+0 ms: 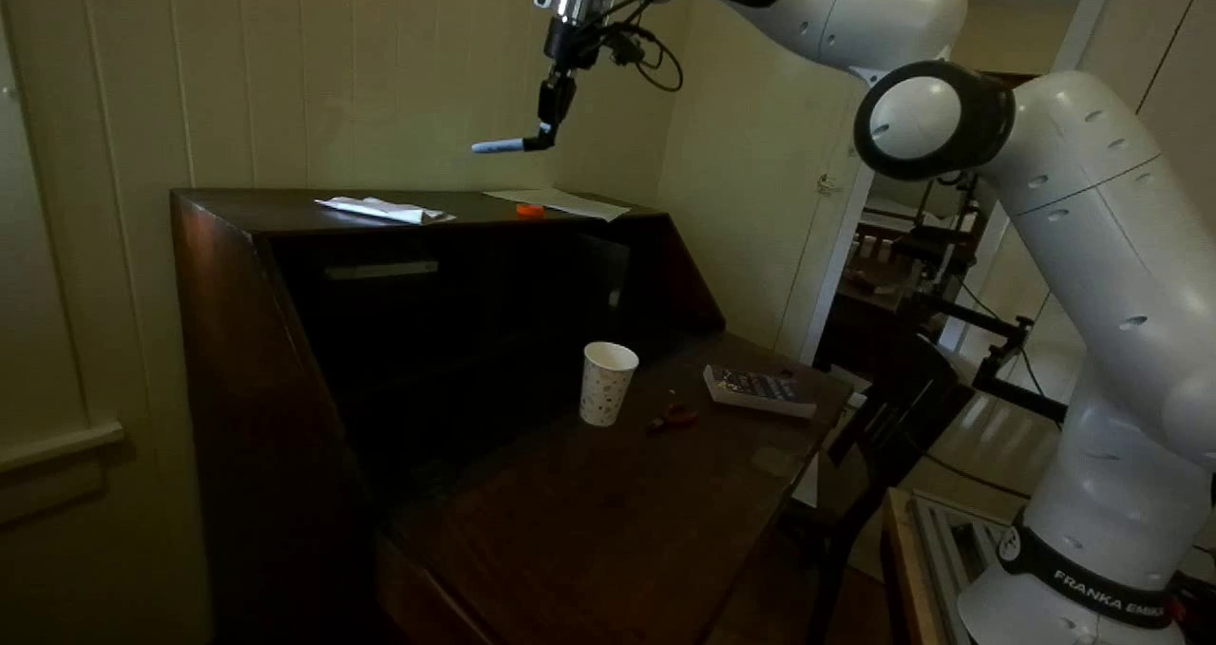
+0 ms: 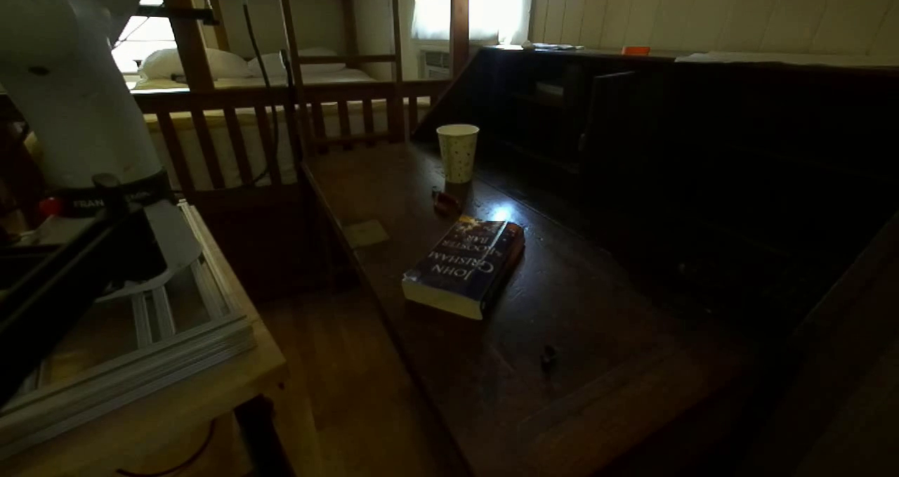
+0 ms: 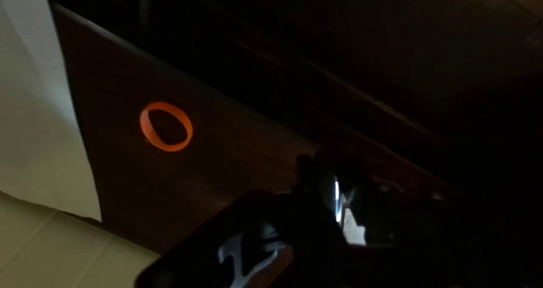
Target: Pick up the marker from the top of the shelf and put it inside the white cup.
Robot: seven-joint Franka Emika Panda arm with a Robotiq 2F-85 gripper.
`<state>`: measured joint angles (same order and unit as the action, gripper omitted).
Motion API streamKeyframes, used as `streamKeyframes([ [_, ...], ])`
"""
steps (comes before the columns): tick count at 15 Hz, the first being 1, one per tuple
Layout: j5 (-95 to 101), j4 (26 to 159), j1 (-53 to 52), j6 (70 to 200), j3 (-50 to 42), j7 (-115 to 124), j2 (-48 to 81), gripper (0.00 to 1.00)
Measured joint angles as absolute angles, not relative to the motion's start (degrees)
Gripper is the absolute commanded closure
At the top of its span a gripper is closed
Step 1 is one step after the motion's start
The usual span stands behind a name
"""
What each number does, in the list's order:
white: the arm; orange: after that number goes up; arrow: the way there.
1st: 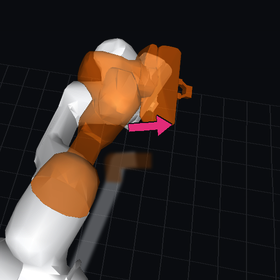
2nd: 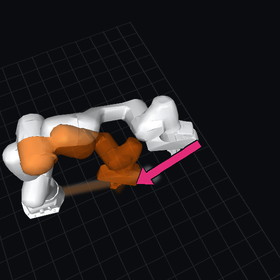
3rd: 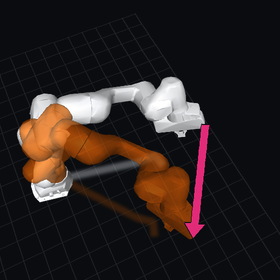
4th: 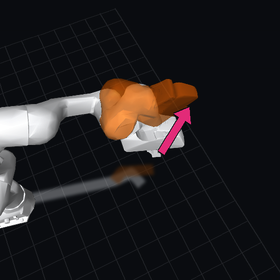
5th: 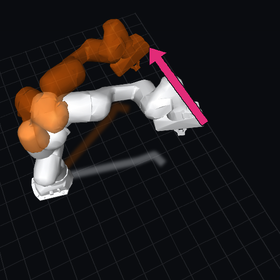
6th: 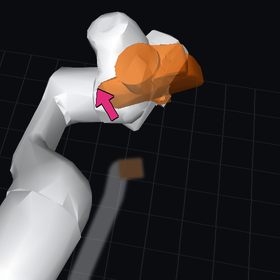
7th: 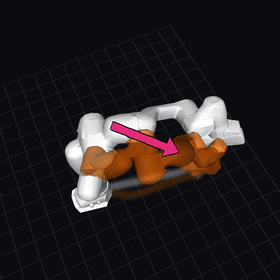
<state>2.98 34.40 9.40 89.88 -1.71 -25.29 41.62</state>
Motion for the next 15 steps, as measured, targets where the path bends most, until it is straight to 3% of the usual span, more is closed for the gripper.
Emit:
streamKeyframes([
  [7,12.7,38.8,-0.1,66.3,-5.1,-20.5,32.2,0.95],
  [13,12.6,52.5,-2.4,54.7,-5.1,-12.8,27.1,0.95],
  [14,12.6,55.3,-2.3,53.7,-5.1,-11.8,26.3,0.78],
  [15,12.6,58.0,-2.2,53.6,-5.2,-10.2,25.6,0.78],
])
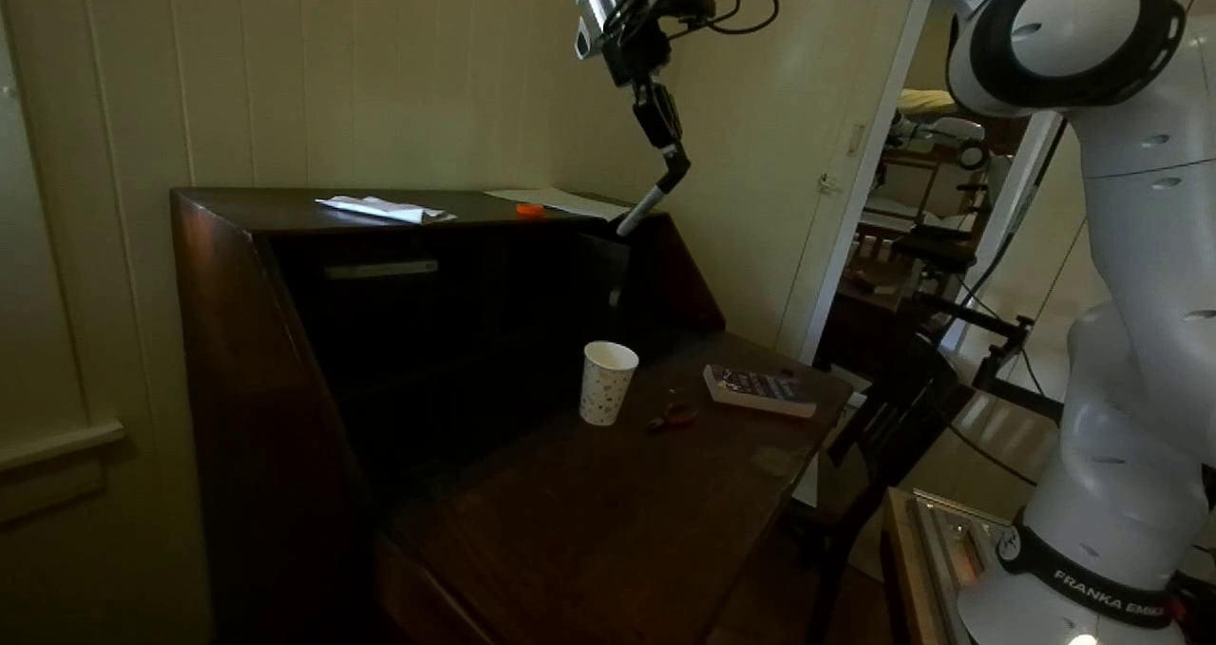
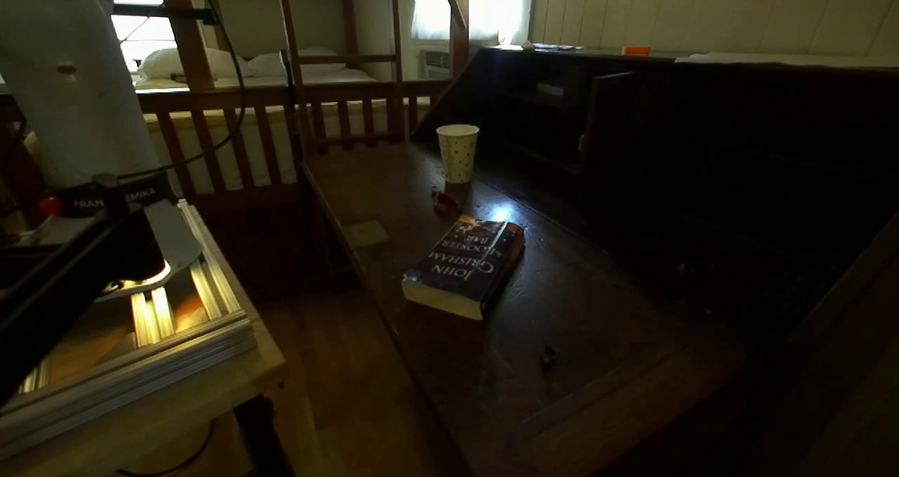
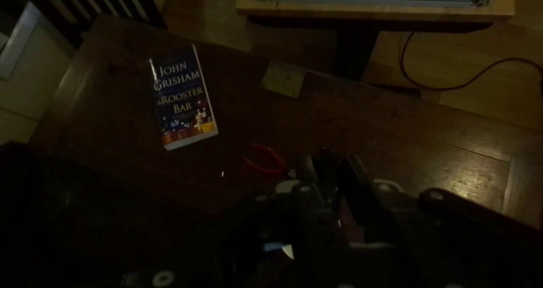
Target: Pick up the marker from the top of the shelf and put it inside the white cup.
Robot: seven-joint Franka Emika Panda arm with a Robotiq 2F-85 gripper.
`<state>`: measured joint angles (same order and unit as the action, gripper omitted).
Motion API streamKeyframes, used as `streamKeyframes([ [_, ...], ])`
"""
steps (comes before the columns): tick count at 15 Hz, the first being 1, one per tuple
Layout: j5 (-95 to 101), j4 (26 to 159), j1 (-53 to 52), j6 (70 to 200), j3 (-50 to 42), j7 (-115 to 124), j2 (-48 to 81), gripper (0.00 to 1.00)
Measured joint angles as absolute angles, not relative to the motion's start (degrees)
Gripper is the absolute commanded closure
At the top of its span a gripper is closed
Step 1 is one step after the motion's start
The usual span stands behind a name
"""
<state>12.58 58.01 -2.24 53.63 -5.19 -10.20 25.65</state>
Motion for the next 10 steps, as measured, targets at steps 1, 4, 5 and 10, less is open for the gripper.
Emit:
streamKeyframes([
  [1,12.6,60.3,-2.1,53.7,-5.3,-9.0,25.1,0.78],
  [4,12.6,63.2,-2.0,53.8,-5.5,-8.1,24.1,0.95],
  [5,12.6,63.4,-2.0,53.8,-5.5,-8.0,23.9,0.95],
  [10,12.6,63.3,-2.0,54.6,-4.8,-11.5,27.1,0.95],
])
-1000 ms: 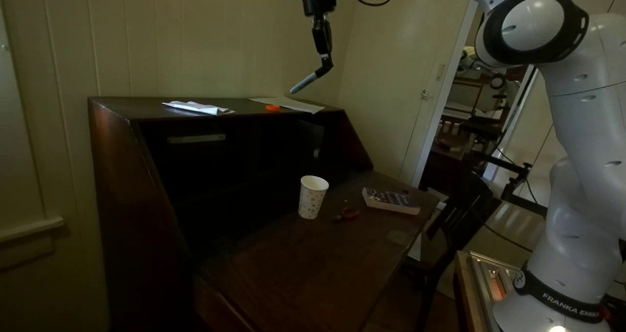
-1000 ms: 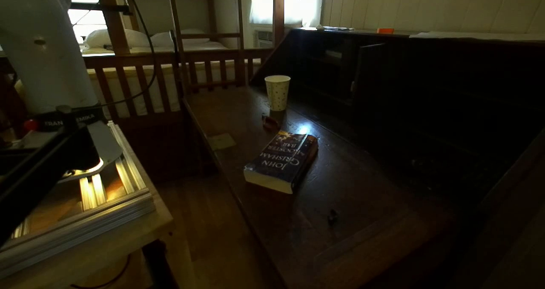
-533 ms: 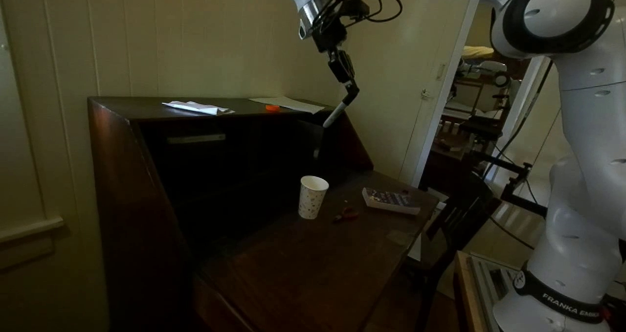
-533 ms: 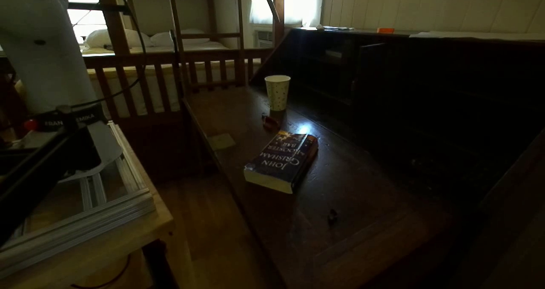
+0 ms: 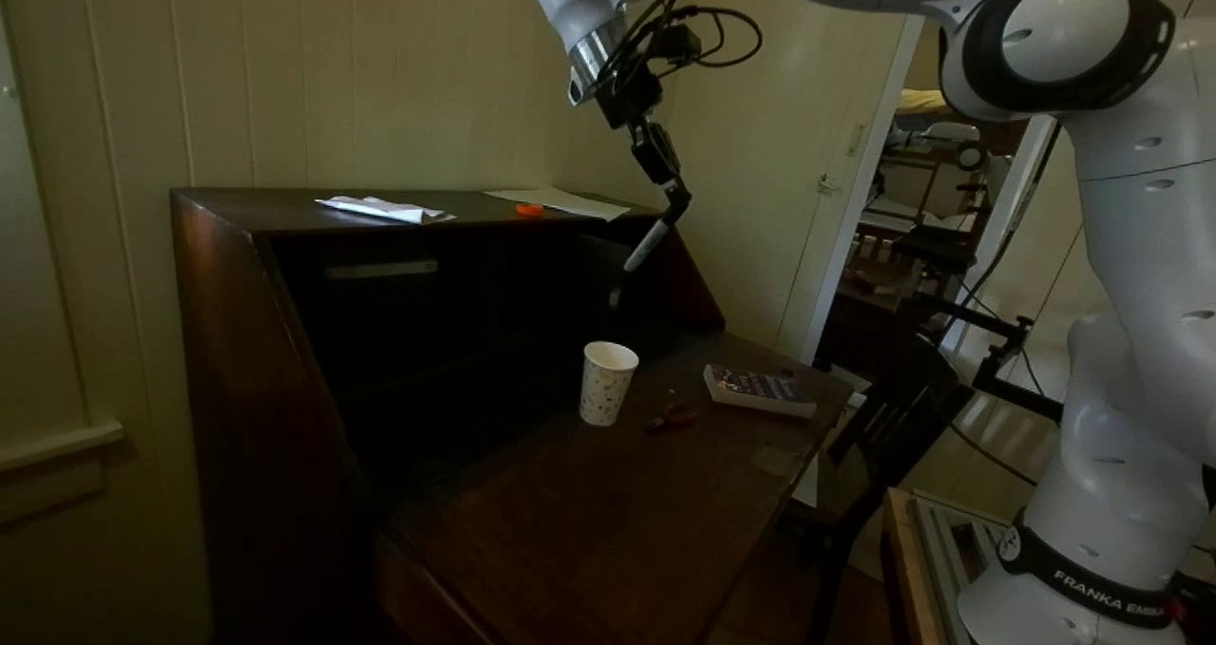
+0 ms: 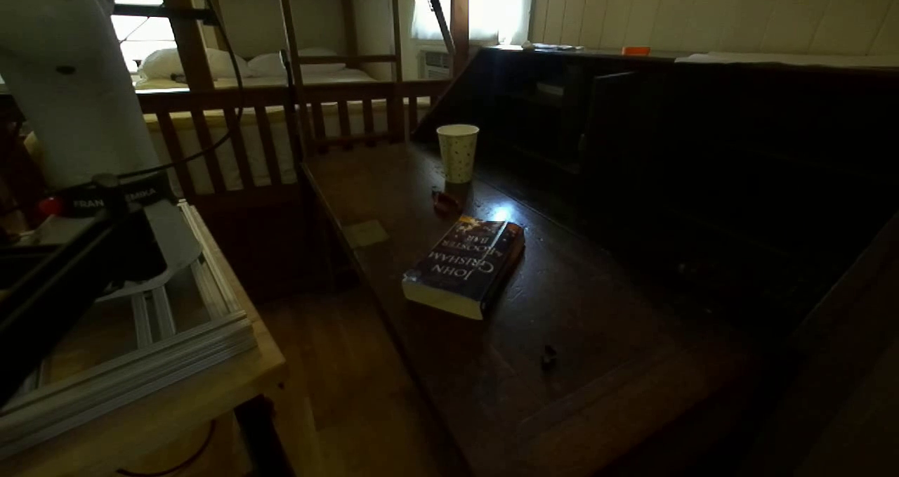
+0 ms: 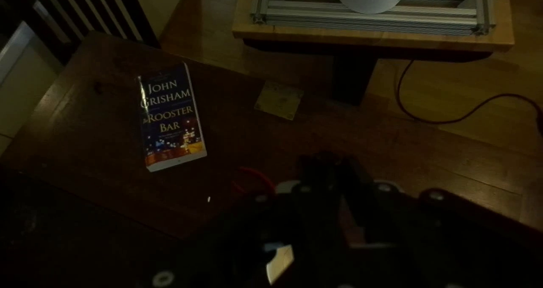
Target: Pick up the marker from the top of the shelf and put it inside the white cup.
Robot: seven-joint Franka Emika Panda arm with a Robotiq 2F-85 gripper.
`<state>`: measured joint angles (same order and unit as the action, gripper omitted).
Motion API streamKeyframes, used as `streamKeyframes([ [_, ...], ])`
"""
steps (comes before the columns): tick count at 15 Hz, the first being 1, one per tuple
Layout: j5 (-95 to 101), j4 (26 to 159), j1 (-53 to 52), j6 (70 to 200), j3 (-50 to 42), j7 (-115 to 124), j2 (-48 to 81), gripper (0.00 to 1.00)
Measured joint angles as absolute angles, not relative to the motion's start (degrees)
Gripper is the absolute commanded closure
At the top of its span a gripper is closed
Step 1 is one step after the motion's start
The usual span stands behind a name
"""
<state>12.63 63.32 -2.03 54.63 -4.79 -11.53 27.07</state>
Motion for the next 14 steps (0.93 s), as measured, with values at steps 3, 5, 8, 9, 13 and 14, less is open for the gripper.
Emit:
streamKeyframes([
  [3,12.6,63.3,-1.4,55.7,-3.5,-13.5,31.1,0.95],
  [5,12.8,63.3,-0.9,55.8,-2.7,-14.2,33.1,0.95],
  [8,12.9,63.2,-0.5,55.8,-2.2,-15.1,34.9,0.95],
  [9,12.9,63.2,-0.3,55.8,-2.0,-15.4,35.3,0.95],
  [13,12.9,63.2,0.2,57.8,-1.4,-16.4,36.5,0.95],
  [14,13.0,63.2,0.3,58.7,-1.3,-16.6,36.8,0.95],
])
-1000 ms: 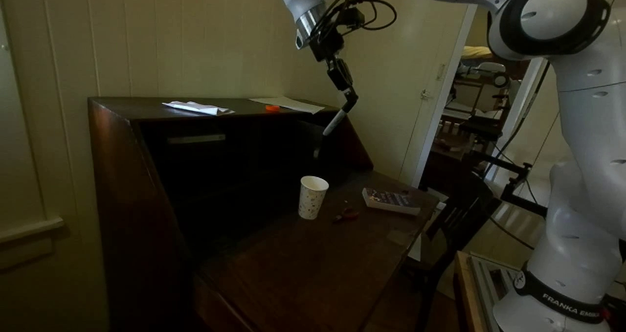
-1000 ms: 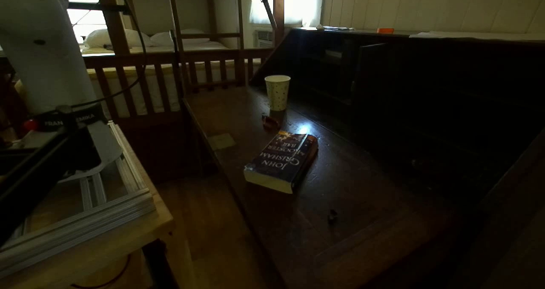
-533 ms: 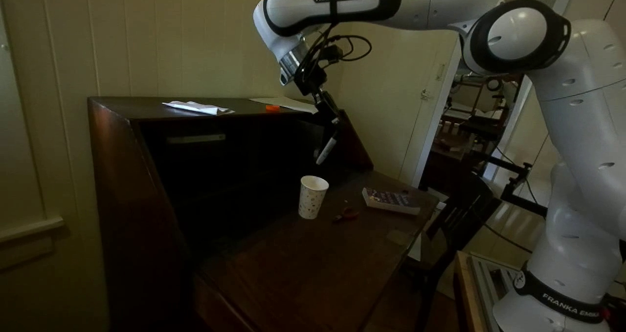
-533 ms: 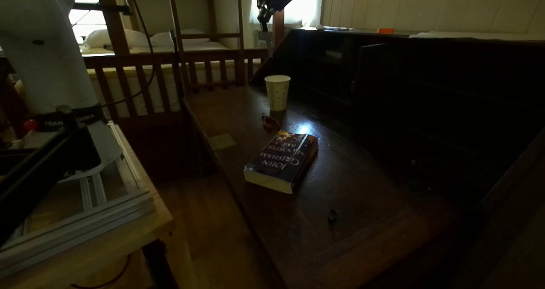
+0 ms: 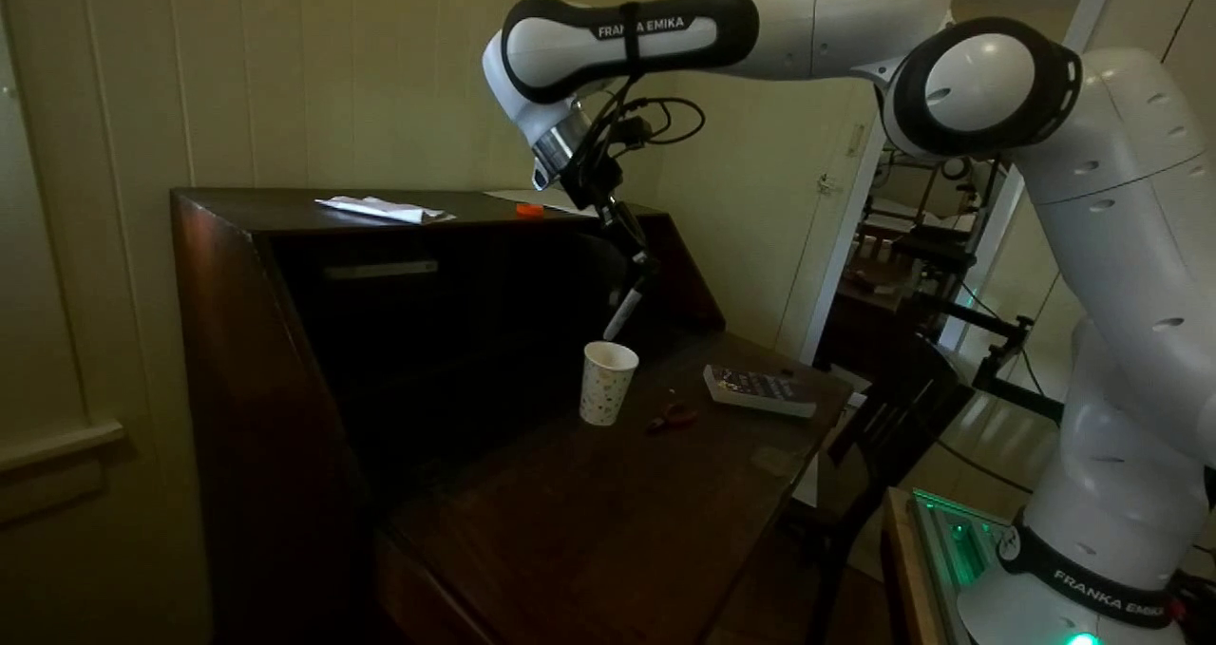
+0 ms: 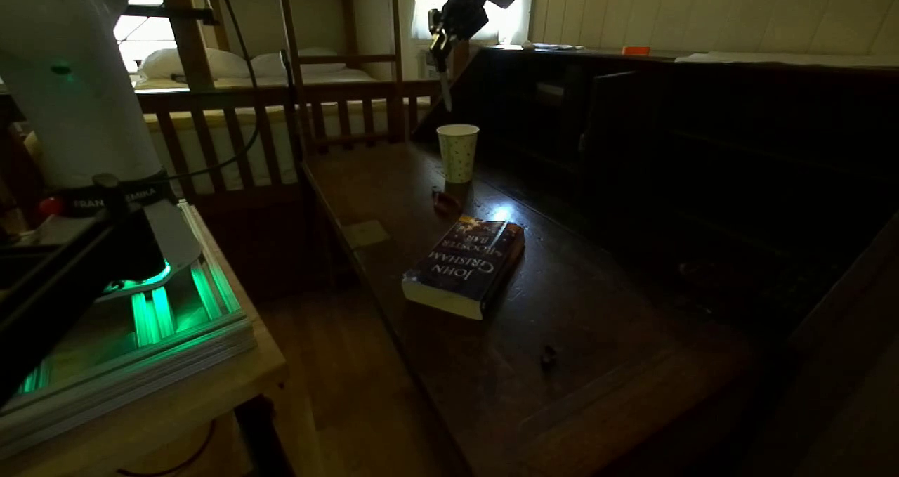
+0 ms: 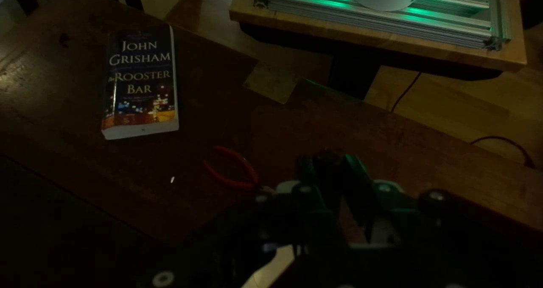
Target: Pick up the marker from the top of the shelf and put it inside the white cup.
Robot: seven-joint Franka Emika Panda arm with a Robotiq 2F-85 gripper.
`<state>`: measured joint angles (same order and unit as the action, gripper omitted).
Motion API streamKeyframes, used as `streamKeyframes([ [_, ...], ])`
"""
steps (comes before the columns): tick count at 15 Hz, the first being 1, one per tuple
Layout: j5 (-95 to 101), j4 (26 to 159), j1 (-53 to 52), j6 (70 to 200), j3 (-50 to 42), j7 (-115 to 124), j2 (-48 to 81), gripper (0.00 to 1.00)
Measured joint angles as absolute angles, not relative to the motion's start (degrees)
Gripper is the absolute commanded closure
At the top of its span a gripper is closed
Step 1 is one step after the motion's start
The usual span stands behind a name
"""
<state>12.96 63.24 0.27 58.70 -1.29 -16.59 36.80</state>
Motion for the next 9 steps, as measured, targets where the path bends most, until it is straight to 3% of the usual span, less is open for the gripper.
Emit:
streamKeyframes([
  [9,13.5,64.6,0.7,61.1,-1.2,-18.9,39.0,0.95],
])
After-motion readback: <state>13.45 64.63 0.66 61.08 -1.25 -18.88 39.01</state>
